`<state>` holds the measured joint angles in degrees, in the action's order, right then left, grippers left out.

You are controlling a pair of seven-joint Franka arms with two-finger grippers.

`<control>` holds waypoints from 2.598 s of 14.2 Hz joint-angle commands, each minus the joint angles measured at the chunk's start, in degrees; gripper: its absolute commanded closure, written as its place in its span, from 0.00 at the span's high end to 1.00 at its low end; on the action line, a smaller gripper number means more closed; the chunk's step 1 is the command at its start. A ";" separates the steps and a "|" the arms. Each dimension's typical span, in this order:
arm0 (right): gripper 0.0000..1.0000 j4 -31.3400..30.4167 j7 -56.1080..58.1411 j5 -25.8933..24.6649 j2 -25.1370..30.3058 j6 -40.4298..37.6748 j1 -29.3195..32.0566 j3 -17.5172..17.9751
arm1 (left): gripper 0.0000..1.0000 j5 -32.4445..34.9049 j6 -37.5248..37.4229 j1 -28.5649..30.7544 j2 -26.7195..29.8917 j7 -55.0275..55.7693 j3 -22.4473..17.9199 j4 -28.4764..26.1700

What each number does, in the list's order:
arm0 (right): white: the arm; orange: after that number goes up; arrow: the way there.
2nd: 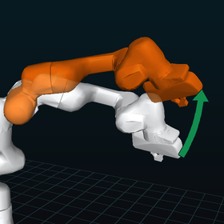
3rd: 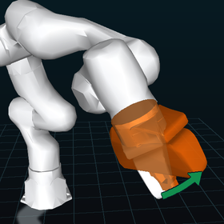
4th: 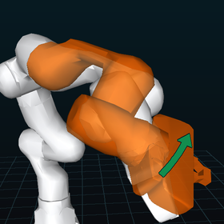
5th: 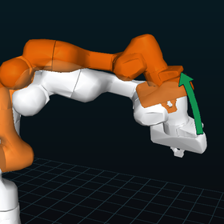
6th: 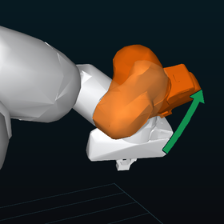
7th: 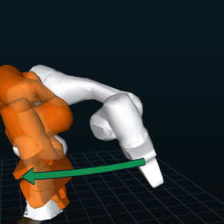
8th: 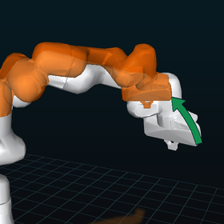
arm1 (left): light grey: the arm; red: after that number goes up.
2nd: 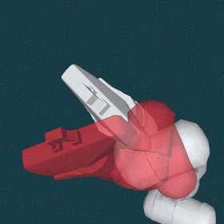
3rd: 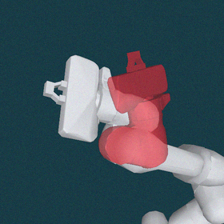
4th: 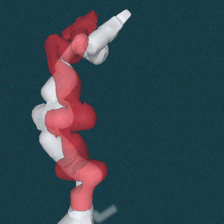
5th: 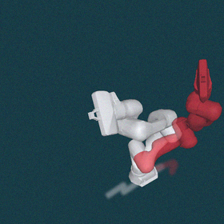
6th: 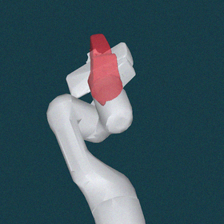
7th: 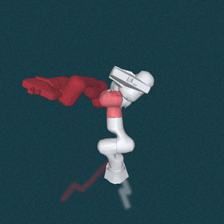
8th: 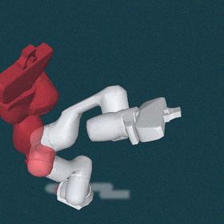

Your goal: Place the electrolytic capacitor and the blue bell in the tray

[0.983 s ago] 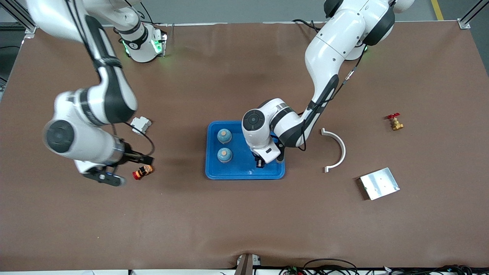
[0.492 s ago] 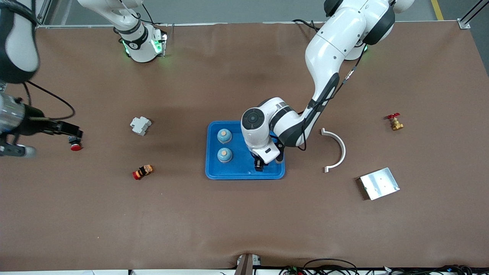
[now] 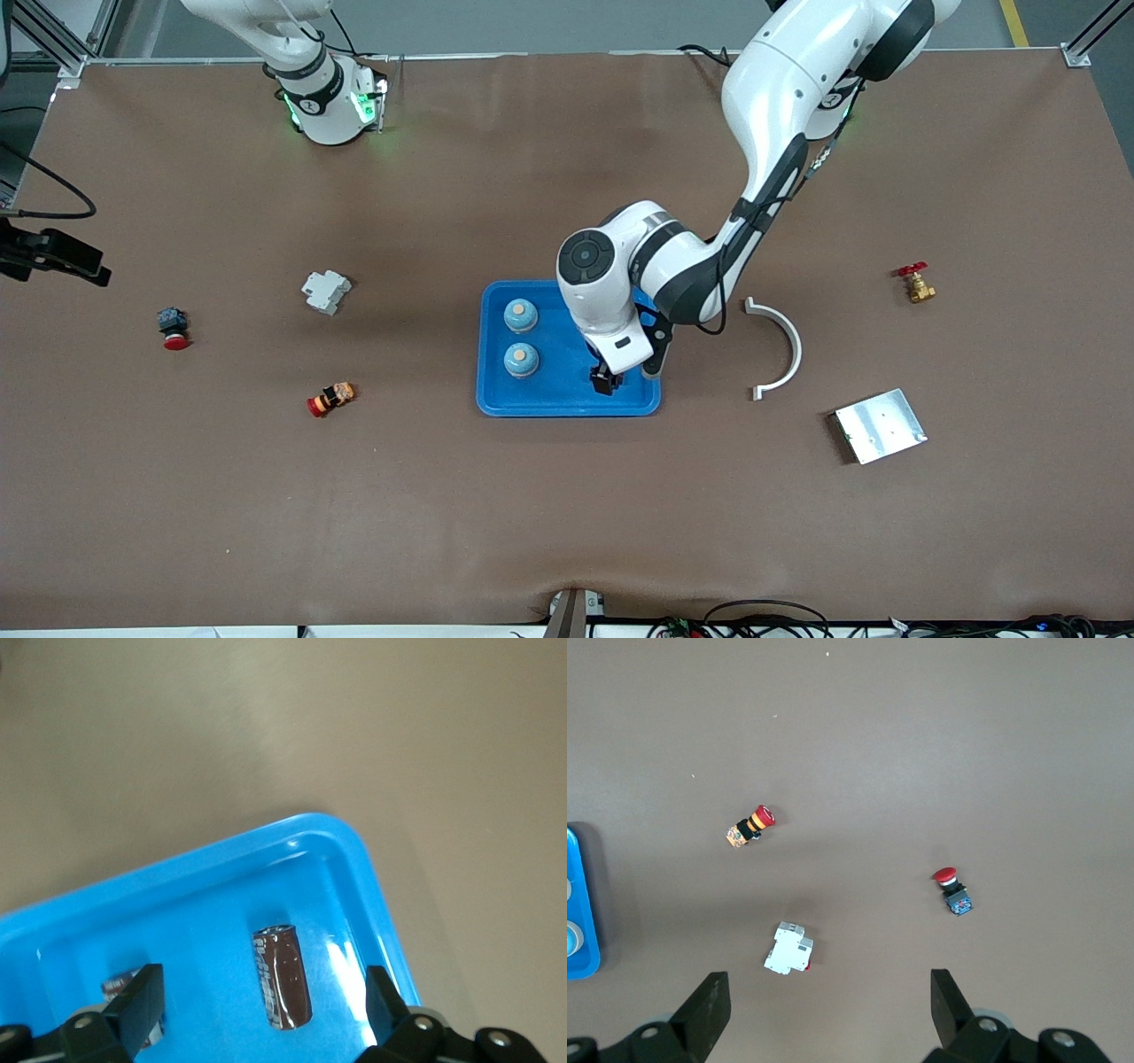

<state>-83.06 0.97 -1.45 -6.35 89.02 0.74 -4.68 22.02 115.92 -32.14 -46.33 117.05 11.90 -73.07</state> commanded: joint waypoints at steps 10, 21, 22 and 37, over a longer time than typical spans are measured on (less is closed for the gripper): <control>1.00 1.32 0.26 -1.18 -0.42 -2.01 0.57 1.25 | 1.00 -6.73 -9.30 9.64 11.43 -43.82 0.76 -3.22; 1.00 1.67 -7.12 0.22 -0.59 -1.39 0.04 1.16 | 1.00 -8.85 -9.40 18.87 15.04 -83.65 0.59 -2.96; 1.00 1.76 -7.12 0.14 -0.59 -1.57 0.05 1.07 | 1.00 -8.93 -9.31 19.30 15.04 -84.08 0.41 -2.96; 1.00 2.90 -7.21 2.69 -0.59 -2.01 0.75 0.81 | 1.00 -9.89 -11.23 31.34 22.50 -103.49 0.94 -3.49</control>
<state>-81.29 -5.26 0.05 -6.58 87.83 0.85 -4.17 13.55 107.05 -2.41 -27.77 17.39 12.20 -74.26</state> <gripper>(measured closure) 0.000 0.000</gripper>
